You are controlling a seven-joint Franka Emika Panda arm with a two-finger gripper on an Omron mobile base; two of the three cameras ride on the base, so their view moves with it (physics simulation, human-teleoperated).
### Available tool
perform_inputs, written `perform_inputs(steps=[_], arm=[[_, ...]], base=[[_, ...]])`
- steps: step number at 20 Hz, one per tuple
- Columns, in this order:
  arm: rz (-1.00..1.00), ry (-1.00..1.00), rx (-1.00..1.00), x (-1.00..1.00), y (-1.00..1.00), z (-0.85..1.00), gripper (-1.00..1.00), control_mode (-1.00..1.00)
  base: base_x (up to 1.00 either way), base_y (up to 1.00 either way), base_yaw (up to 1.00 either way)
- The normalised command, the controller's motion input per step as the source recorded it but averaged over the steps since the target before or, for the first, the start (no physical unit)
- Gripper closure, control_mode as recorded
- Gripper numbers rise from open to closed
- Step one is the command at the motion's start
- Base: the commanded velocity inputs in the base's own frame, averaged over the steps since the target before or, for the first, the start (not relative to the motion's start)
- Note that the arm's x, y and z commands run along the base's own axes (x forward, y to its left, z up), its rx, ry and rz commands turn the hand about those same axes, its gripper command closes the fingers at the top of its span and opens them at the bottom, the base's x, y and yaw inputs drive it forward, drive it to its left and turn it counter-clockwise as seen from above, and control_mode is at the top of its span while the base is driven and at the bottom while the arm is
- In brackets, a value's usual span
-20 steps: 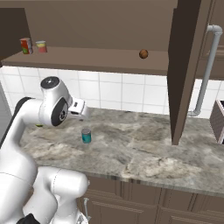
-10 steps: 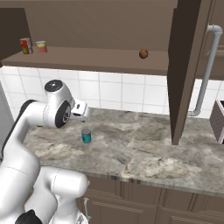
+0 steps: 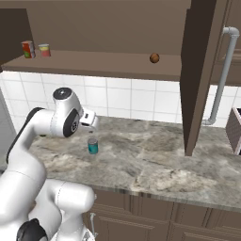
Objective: Pick the cans from the counter and place them in their designated side in the cabinet.
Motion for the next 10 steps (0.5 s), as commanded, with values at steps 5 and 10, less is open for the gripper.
perform_inputs(steps=[5, 10], arm=[[0.0, 0.03, 0.01, 0.11, 0.04, -0.13, -1.0, -1.0], [0.0, 0.0, 0.0, 0.12, 0.02, -0.16, -1.0, -1.0]], base=[[0.0, 0.0, 0.0], [0.0, 0.0, 0.0]])
